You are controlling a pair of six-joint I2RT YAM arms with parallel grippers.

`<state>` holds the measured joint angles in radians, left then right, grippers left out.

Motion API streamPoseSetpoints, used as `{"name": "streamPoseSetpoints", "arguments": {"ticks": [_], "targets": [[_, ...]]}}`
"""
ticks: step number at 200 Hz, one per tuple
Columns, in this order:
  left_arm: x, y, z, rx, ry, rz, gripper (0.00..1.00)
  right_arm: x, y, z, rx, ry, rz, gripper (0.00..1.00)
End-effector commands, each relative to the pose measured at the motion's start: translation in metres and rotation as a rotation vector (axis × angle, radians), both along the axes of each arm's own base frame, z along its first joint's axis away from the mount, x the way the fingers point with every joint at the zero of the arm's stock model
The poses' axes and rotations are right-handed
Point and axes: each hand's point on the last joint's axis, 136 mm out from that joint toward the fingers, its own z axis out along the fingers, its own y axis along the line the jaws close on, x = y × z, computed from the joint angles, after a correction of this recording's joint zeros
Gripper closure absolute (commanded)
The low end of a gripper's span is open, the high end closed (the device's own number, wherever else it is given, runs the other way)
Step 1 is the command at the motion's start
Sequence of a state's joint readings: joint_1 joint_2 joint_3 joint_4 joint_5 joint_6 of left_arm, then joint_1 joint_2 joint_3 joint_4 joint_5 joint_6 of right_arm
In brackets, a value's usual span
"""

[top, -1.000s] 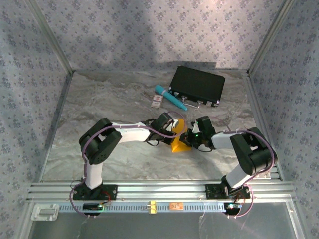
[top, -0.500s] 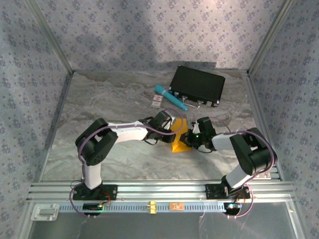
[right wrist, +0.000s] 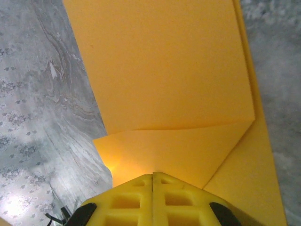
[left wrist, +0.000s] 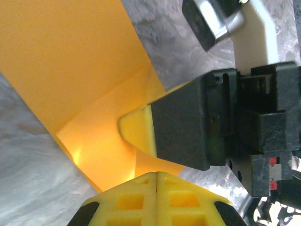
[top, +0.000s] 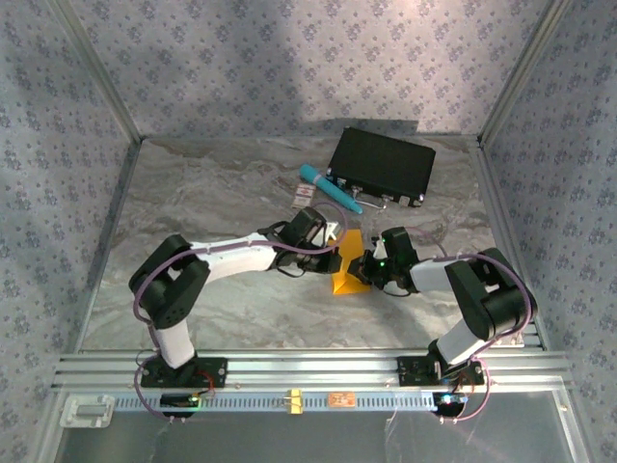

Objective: Fold a paper plane with a square sheet of paper (pick it up from the middle)
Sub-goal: Fold the triangle a second time at the center of the table.

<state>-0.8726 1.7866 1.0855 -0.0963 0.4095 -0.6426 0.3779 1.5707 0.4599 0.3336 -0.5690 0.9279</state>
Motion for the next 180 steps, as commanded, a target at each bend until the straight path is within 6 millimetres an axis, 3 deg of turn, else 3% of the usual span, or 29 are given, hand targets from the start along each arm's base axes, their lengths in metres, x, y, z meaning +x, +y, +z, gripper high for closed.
{"name": "streamPoseSetpoints", "arguments": {"ticks": [1, 44, 79, 180], "targets": [[-0.016, -0.012, -0.004, -0.058, 0.108, -0.035, 1.0, -0.015, -0.021, -0.026, -0.094, 0.09, -0.058, 1.0], [-0.023, -0.022, -0.013, -0.07, 0.157, -0.074, 1.0, -0.015, -0.022, -0.026, -0.092, 0.09, -0.058, 1.0], [-0.026, -0.021, -0.029, -0.019, 0.185, -0.083, 1.0, -0.015, -0.021, -0.026, -0.088, 0.089, -0.056, 1.0], [-0.027, -0.015, -0.051, 0.041, 0.198, -0.072, 1.0, -0.015, -0.02, -0.028, -0.087, 0.094, -0.049, 1.0]]}}
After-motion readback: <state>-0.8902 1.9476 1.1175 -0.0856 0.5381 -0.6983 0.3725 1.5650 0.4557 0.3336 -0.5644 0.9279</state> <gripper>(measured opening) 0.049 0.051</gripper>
